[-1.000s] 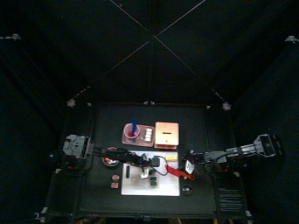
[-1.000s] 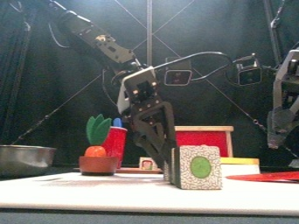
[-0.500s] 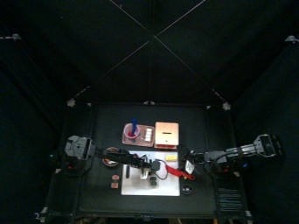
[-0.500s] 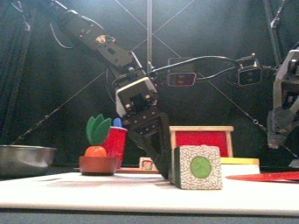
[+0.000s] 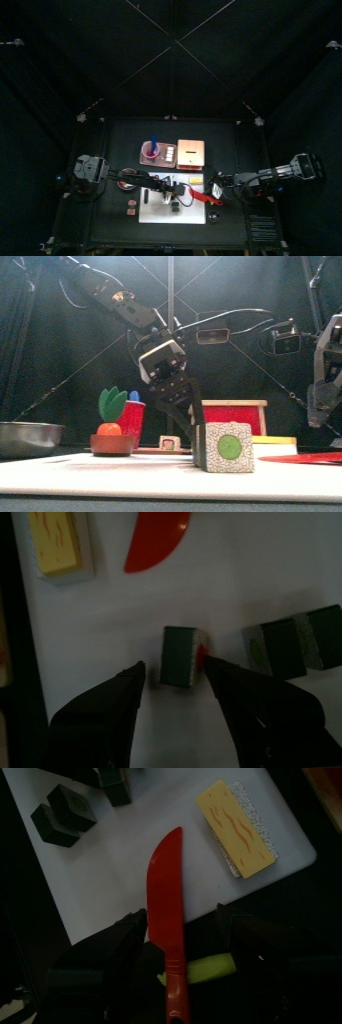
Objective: Place the cut up green sushi roll into the bowl
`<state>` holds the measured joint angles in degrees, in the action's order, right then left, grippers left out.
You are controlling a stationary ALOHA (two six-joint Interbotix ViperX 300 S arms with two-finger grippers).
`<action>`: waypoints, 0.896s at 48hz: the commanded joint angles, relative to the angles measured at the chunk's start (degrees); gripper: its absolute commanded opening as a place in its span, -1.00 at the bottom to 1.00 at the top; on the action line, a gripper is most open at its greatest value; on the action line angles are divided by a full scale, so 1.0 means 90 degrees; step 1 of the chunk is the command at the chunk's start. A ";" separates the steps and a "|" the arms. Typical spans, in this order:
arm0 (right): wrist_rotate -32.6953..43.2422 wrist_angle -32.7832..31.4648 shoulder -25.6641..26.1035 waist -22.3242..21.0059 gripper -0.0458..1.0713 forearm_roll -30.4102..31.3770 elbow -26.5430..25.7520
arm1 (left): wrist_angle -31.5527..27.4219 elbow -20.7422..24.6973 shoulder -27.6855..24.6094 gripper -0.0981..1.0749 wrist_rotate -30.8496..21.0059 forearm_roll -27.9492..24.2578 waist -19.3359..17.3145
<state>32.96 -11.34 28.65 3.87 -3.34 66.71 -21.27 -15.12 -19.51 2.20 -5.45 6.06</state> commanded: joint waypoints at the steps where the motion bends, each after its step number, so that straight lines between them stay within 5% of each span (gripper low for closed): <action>1: 0.0000 0.0039 0.0039 -0.0010 0.70 -0.0010 -0.0049 | -0.0020 0.0205 0.0146 0.65 0.0000 -0.0039 0.0029; 43: 0.0000 0.0049 0.0039 0.0010 0.70 -0.0049 -0.0010 | -0.0576 0.0342 0.0010 0.90 -0.0010 -0.0195 -0.0117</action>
<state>33.05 -11.34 28.65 3.87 -3.69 66.97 -25.49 -13.62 -19.78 2.20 -7.12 5.45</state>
